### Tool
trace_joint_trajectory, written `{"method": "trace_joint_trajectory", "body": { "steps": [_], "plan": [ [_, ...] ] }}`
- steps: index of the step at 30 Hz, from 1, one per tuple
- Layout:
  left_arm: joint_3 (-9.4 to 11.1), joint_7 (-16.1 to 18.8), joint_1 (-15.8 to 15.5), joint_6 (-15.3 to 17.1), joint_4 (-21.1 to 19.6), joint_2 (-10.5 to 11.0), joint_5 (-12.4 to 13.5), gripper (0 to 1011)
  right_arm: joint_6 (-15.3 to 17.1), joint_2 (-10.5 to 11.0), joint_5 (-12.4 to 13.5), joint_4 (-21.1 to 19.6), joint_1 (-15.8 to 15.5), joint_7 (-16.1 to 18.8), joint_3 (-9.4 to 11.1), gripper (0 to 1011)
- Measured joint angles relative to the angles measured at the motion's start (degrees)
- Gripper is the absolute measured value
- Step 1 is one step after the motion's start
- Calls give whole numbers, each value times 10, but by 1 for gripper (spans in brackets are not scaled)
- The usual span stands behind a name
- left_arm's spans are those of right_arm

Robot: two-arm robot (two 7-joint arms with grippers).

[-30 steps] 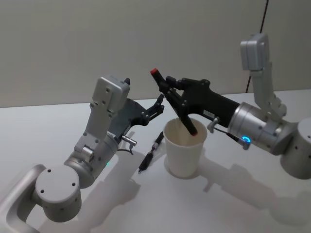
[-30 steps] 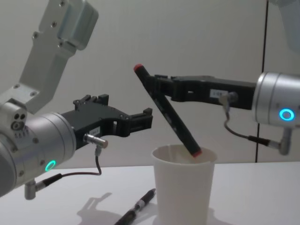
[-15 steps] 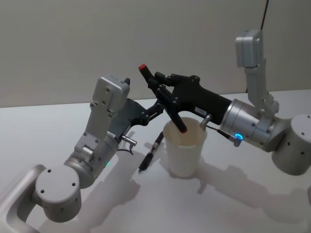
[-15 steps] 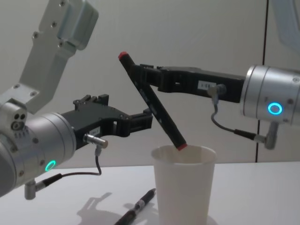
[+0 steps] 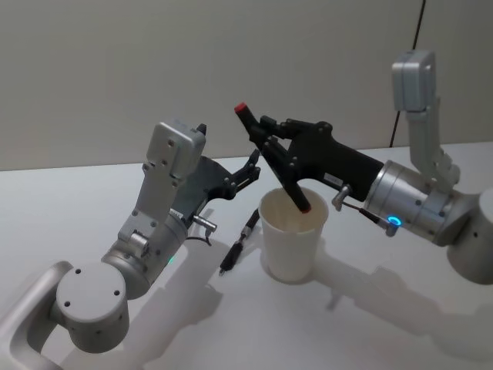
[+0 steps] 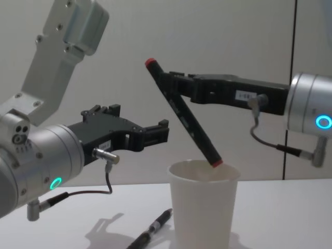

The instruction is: Place the pen into the pen holder.

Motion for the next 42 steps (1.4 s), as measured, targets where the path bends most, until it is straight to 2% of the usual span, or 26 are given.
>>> {"method": "trace_joint_trajectory", "body": {
  "steps": [19,25,26,32,33,34,38,42],
  "plan": [
    [0,0,0,0,0,0,0,1001,-9,12,-1,-10,-6,-27,4,195],
    [0,0,0,0,0,0,0,1001,-10,13,-2,-11,-7,-29,4,393],
    [0,0,0,0,0,0,0,1001,-10,13,-2,-11,-7,-30,5,393],
    [0,0,0,0,0,0,0,1001,-11,13,-3,-11,-7,-31,5,614],
    [0,0,0,0,0,0,0,1001,-11,14,-3,-11,-7,-31,5,626],
    [0,0,0,0,0,0,0,1001,-11,14,-3,-11,-7,-32,5,694],
    [0,0,0,0,0,0,0,1001,-11,14,-3,-12,-7,-32,5,768],
    [0,0,0,0,0,0,0,1001,-11,14,-3,-12,-7,-32,5,896]
  ]
}}
